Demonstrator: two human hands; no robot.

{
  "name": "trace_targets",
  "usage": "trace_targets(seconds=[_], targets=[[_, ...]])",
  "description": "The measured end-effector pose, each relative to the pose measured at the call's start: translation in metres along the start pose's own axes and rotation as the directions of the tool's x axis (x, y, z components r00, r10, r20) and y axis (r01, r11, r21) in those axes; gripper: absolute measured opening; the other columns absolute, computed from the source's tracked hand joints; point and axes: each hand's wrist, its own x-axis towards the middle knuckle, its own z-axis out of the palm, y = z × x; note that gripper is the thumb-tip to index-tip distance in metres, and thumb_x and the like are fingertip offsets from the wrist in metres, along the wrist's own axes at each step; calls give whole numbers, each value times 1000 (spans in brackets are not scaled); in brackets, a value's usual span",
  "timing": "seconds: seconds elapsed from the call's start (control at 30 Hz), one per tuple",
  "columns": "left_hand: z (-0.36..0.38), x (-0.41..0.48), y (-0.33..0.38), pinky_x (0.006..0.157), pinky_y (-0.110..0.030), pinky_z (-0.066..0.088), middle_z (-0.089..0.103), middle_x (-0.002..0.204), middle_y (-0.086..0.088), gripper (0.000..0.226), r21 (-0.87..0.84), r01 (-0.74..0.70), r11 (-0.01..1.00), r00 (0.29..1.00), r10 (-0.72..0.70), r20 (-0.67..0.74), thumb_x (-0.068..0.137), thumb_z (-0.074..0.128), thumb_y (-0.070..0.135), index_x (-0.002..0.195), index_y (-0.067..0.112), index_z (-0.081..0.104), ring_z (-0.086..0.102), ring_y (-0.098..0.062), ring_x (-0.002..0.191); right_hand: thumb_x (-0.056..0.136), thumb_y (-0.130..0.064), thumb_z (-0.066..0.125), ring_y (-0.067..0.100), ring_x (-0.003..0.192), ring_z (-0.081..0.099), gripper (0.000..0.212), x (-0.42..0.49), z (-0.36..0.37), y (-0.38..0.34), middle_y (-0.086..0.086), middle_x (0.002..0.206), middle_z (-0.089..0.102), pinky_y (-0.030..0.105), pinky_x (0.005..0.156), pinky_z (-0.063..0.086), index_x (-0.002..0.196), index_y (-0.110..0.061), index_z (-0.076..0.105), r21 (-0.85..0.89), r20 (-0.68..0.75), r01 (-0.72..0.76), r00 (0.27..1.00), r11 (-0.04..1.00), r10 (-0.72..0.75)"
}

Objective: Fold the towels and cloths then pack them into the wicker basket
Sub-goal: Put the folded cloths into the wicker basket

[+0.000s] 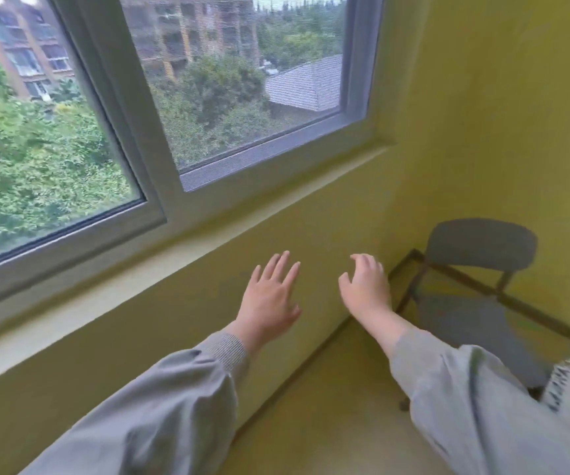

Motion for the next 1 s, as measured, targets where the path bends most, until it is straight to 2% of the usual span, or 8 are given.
trace_targets(seconds=[0.13, 0.3, 0.57, 0.7, 0.8, 0.87, 0.93, 1.0], targets=[[18, 86, 40, 120, -40, 4, -6, 160, -6, 74, -34, -63, 997, 998, 63, -2, 92, 44, 41, 153, 20, 6, -4, -21, 148, 94, -22, 47, 23, 129, 37, 43, 59, -12, 64, 7, 139, 42, 34, 106, 32, 134, -8, 45, -20, -43, -63, 997, 998, 62], [56, 208, 99, 120, -41, 5, -6, 160, -5, 73, -156, -103, 982, 994, 105, 3, 93, 45, 40, 153, 20, 6, -1, -22, 148, 93, -23, 48, 24, 130, 38, 43, 147, -30, 144, 7, 140, 43, 35, 108, 32, 133, -9, 46, -66, -87, -146, 986, 987, 140], [93, 394, 230, 119, -43, 11, 1, 160, -5, 70, -310, -155, 938, 974, 198, 111, 94, 46, 33, 152, 20, 10, 6, -24, 147, 92, -24, 51, 25, 132, 36, 49, 274, -96, 284, 7, 143, 40, 36, 108, 32, 138, -10, 40, -108, -88, -370, 928, 923, 362], [108, 463, 297, 118, -43, 13, 4, 160, -6, 67, -342, -175, 923, 956, 242, 165, 95, 45, 31, 152, 18, 12, 9, -26, 146, 90, -25, 54, 27, 132, 36, 54, 322, -128, 364, 9, 143, 40, 38, 109, 31, 139, -9, 39, -150, -98, -452, 892, 879, 442], [131, 523, 342, 116, -43, 18, 9, 159, -8, 66, -296, -186, 937, 950, 248, 188, 95, 45, 28, 151, 17, 14, 17, -28, 144, 89, -29, 54, 29, 131, 36, 57, 372, -148, 429, 12, 141, 42, 38, 108, 30, 139, -6, 37, -218, -62, -466, 884, 858, 464], [148, 558, 363, 110, -42, 27, 17, 156, -9, 64, -295, -135, 946, 947, 211, 244, 95, 46, 27, 150, 15, 16, 27, -31, 139, 89, -32, 56, 31, 128, 38, 57, 401, -155, 466, 14, 137, 44, 38, 105, 33, 136, -4, 38, -257, -23, -443, 891, 859, 452], [174, 591, 383, 101, -42, 38, 25, 151, -12, 63, -379, 73, 922, 914, 91, 396, 94, 47, 25, 149, 13, 17, 39, -34, 129, 88, -33, 57, 32, 127, 39, 59, 433, -158, 509, 14, 136, 43, 39, 103, 35, 136, -4, 38, -287, 31, -412, 898, 865, 438], [199, 616, 396, 96, -43, 44, 32, 146, -17, 60, -423, 315, 850, 835, -36, 549, 94, 46, 21, 147, 8, 21, 48, -36, 121, 88, -33, 57, 32, 130, 36, 63, 462, -159, 549, 13, 141, 39, 42, 106, 35, 139, -6, 34, -320, 101, -391, 892, 863, 441]])
